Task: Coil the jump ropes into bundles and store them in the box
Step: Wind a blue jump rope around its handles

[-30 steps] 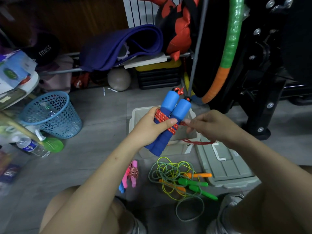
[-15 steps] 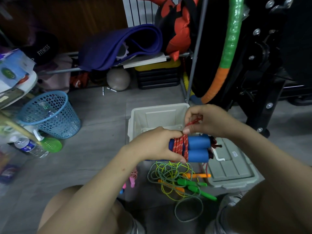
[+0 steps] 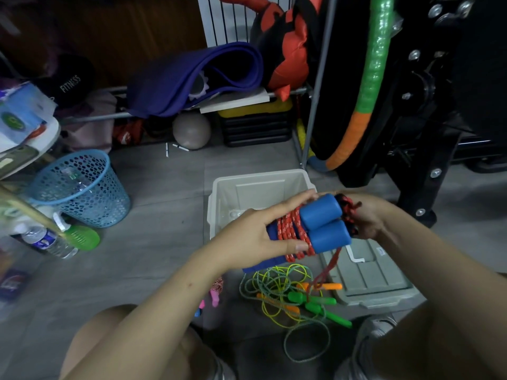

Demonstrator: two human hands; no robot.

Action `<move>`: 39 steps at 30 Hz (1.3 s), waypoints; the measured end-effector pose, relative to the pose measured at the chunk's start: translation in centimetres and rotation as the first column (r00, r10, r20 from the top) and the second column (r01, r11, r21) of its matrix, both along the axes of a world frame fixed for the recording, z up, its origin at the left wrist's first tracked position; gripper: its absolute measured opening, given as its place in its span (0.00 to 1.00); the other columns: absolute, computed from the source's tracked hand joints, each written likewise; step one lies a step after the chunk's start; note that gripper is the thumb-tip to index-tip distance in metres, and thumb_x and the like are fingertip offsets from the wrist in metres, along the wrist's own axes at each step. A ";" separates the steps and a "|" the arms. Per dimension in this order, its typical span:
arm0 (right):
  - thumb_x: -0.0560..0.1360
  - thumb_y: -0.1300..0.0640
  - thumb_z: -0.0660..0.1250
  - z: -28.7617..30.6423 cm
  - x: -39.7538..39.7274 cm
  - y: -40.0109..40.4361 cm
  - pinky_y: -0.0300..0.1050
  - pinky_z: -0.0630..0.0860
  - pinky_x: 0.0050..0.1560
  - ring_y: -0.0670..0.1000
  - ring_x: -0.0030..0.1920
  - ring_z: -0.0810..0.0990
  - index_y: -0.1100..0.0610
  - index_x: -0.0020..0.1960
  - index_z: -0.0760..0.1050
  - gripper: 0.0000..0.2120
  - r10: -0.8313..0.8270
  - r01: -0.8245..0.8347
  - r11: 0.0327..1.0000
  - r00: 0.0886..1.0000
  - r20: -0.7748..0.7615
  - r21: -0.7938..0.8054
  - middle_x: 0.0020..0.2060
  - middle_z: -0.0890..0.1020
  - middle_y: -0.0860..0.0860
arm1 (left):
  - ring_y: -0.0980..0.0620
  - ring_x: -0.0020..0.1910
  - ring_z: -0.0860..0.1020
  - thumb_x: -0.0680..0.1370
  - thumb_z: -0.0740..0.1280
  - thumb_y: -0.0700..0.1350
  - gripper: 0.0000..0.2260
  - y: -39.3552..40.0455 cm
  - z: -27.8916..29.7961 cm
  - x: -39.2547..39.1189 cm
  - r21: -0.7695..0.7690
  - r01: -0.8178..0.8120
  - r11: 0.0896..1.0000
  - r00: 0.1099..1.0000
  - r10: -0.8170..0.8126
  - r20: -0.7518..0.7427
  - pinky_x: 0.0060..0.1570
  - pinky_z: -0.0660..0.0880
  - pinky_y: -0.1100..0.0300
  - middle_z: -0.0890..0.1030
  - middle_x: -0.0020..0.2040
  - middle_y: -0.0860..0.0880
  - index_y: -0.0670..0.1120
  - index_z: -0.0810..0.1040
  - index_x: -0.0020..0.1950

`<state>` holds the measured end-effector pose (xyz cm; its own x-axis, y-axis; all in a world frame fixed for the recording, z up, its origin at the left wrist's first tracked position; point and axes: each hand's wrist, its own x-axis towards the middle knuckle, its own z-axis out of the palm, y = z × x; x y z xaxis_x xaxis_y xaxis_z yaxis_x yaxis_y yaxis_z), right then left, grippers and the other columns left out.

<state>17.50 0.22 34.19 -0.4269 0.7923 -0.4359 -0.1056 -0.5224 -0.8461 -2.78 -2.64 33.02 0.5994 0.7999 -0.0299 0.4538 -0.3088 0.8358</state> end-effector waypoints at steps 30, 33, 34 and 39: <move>0.70 0.49 0.72 -0.8 0.0 -0.3 0.43 0.63 0.31 0.44 0.26 0.68 0.60 0.36 0.80 0.14 -0.338 -0.290 0.764 0.582 0.740 0.577 0.23 0.70 0.47 | 0.56 0.37 0.81 0.70 0.75 0.48 0.11 3.5 -2.0 -1.0 -0.165 -0.479 0.862 0.847 0.503 0.171 0.41 0.80 0.55 0.82 0.38 0.58 0.58 0.77 0.48; 0.72 0.49 0.71 0.1 0.2 -0.7 0.41 0.63 0.31 0.44 0.26 0.70 0.55 0.34 0.77 0.12 -0.410 -0.305 0.689 0.585 0.700 0.658 0.23 0.70 0.45 | 0.58 0.41 0.82 0.68 0.76 0.51 0.14 3.6 -1.5 -1.4 -0.106 -0.436 0.894 0.884 0.448 0.137 0.47 0.80 0.55 0.81 0.39 0.65 0.61 0.76 0.49; 0.72 0.49 0.70 0.1 0.1 -1.0 0.39 0.63 0.31 0.43 0.28 0.71 0.55 0.36 0.78 0.11 -0.401 -0.340 0.659 0.595 0.697 0.670 0.24 0.71 0.45 | 0.56 0.43 0.82 0.66 0.75 0.54 0.15 3.5 -1.4 -1.3 -0.076 -0.436 0.897 0.890 0.442 0.111 0.49 0.80 0.54 0.81 0.40 0.65 0.62 0.75 0.49; 0.75 0.45 0.65 -0.8 -1.5 -2.4 0.45 0.68 0.37 0.53 0.37 0.77 0.55 0.47 0.79 0.13 -0.382 -0.611 0.445 0.532 0.755 0.655 0.34 0.79 0.50 | 0.54 0.42 0.81 0.61 0.69 0.65 0.22 3.2 -1.9 -0.8 0.057 -0.407 0.911 0.911 0.410 -0.041 0.48 0.78 0.48 0.82 0.42 0.55 0.61 0.74 0.52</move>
<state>16.00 -2.19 33.39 -0.4557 0.8685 0.1950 0.7588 0.4936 -0.4251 -3.60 0.53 31.07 0.2184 0.9758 -0.0085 0.5902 -0.1251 0.7975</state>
